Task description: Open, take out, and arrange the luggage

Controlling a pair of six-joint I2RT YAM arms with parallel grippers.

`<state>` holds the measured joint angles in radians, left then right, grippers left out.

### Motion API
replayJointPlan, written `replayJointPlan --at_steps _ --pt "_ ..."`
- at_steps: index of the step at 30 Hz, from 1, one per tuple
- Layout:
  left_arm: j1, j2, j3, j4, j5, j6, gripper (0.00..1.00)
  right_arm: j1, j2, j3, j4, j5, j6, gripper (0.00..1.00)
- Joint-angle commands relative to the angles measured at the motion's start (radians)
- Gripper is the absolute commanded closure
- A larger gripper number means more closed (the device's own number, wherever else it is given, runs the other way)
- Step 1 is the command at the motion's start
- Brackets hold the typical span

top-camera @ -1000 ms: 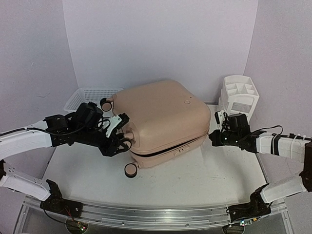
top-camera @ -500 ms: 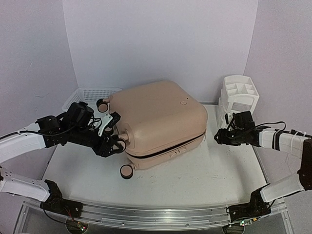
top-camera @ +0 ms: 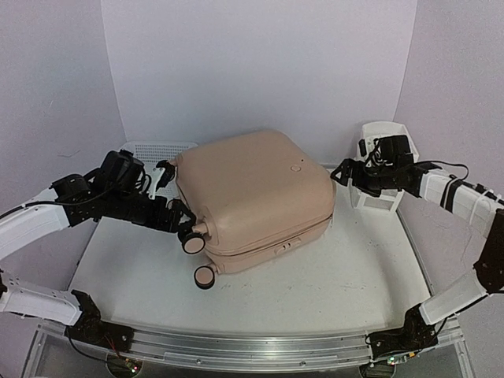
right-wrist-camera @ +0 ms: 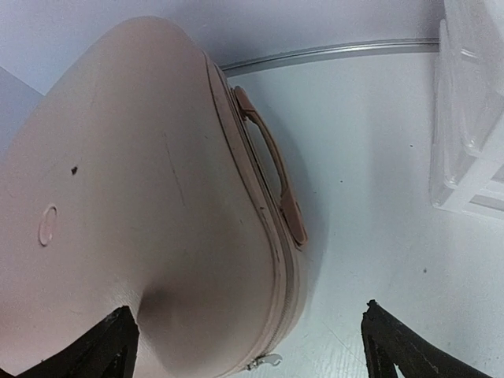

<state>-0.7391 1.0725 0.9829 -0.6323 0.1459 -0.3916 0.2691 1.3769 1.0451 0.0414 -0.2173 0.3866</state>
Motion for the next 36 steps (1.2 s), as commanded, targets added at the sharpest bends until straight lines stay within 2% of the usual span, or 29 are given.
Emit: replayJointPlan --at_steps 1,7,11,17,20,27,31,36 --pt "0.077 0.047 0.106 0.014 -0.012 -0.12 0.01 0.004 0.108 0.148 -0.04 -0.1 0.083 0.02" --pt "0.241 0.125 0.149 0.064 0.143 -0.19 0.01 0.003 0.259 0.301 -0.104 -0.218 0.142 0.02" --pt "0.327 0.203 0.173 0.1 0.209 -0.225 0.01 0.004 0.335 0.34 -0.104 -0.289 0.171 0.02" --pt "0.378 0.32 0.219 0.211 0.3 -0.237 0.01 0.004 0.406 0.347 -0.037 -0.473 0.207 0.02" --pt "0.379 0.39 0.272 0.247 0.351 -0.205 0.02 0.014 0.408 0.335 -0.014 -0.538 0.206 0.05" --pt "0.379 0.594 0.457 0.254 0.505 -0.134 0.11 0.085 0.264 0.195 -0.016 -0.534 0.154 0.11" --pt "0.379 0.682 0.549 0.255 0.553 -0.1 0.11 0.172 0.112 0.036 -0.025 -0.429 0.134 0.11" --pt "0.376 0.827 0.709 0.236 0.683 -0.073 0.12 0.291 -0.041 -0.128 -0.017 -0.309 0.199 0.11"
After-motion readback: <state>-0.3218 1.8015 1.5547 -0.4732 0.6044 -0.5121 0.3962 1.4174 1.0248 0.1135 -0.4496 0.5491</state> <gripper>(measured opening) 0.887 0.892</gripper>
